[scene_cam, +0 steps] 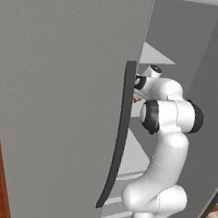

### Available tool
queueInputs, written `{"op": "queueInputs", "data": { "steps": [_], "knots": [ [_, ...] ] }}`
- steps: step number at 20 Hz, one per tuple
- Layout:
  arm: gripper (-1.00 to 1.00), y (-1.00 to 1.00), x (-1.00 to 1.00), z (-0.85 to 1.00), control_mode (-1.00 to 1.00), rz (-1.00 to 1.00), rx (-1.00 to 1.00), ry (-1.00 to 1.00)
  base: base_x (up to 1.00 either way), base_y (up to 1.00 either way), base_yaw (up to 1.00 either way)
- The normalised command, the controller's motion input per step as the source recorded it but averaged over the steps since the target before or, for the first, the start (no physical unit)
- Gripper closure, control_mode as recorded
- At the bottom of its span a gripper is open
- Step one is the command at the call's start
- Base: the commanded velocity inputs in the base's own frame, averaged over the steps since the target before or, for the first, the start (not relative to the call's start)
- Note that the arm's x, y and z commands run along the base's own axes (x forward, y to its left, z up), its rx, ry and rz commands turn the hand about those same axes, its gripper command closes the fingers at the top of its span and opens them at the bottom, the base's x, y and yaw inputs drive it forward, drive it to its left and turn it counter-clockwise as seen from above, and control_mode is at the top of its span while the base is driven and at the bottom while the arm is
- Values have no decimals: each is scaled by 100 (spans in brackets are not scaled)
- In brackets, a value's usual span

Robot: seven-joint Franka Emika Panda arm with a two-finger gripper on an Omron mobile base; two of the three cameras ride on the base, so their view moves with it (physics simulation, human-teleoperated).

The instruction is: Store the hot dog in the freezer for long-term storage. Close the freezer door after placing the cooked food.

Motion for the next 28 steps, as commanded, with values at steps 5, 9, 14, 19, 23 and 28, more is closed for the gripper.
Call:
{"op": "queueInputs", "data": {
  "steps": [5,9,14,19,23,28],
  "knots": [
    [-100,0,-18,0,-100,0,0,-1,0,0,0],
    [-100,0,-31,0,-100,0,0,-2,0,0,0],
    [-100,0,-48,10,-100,0,0,-9,0,0,0],
    [-100,1,-51,16,-100,0,-4,-3,0,0,0],
    [-100,6,-62,11,-100,0,-4,0,0,0,0],
    [-100,2,-69,32,-100,0,-2,0,0,0,0]
  ]
}}
